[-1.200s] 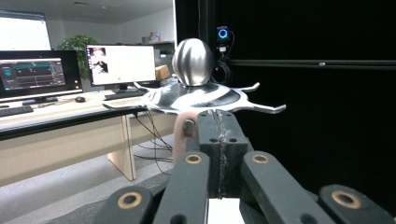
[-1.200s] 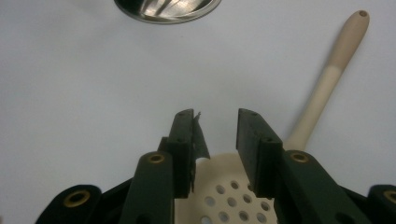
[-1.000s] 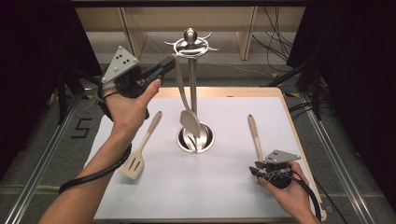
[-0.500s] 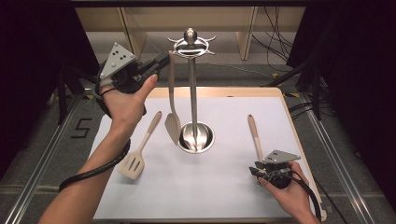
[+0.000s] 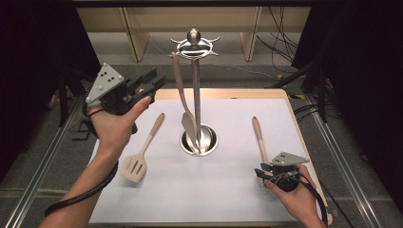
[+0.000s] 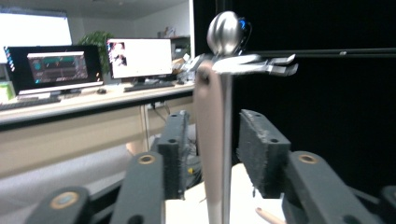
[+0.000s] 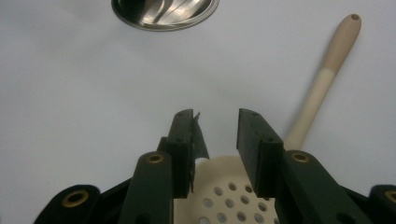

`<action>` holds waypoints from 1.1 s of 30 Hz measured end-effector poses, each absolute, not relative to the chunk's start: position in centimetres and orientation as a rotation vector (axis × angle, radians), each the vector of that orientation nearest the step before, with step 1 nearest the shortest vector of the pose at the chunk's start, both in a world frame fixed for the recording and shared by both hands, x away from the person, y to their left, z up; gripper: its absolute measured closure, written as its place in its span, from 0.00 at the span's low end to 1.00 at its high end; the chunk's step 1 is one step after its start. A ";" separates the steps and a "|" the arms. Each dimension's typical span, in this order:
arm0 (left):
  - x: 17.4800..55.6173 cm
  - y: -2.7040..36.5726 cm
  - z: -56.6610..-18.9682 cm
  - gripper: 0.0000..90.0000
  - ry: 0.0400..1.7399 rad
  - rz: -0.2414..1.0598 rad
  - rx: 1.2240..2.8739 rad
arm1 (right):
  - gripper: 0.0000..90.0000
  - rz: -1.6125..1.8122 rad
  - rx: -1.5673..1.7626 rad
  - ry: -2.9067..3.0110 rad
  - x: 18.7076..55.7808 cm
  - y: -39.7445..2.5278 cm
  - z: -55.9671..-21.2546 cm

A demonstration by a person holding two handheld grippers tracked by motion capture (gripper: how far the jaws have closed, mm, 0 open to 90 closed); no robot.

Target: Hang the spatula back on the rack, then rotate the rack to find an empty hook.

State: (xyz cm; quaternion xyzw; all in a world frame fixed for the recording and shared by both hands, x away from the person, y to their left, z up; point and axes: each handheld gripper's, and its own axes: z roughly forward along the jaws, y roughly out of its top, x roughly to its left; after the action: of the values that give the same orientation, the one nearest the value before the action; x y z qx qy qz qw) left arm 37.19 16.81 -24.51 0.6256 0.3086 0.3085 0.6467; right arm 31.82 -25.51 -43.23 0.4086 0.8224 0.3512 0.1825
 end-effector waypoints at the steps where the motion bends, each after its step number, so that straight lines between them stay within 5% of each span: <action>1: 37.0 17.2 -24.8 0.65 0.718 0.691 1.425 | 0.75 0.991 1.116 2.321 31.9 -25.6 -43.2; 18: 37.5 20.6 -29.6 0.53 0.858 0.686 1.491 | 0.73 1.010 1.187 2.282 31.2 -26.0 -43.0; 26: 38.4 21.8 -33.3 0.53 0.995 0.645 1.687 | 0.73 0.994 1.174 2.294 31.0 -26.2 -42.9; 33: 39.0 24.5 -36.8 0.54 1.028 0.573 2.026 | 0.73 0.998 1.172 2.288 30.8 -25.9 -42.9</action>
State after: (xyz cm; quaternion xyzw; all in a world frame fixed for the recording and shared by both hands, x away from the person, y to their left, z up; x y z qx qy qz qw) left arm 39.01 24.48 -36.78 0.7967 0.4041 0.2254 0.3887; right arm 30.83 -25.91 -42.85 0.4171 0.8144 0.3553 0.1910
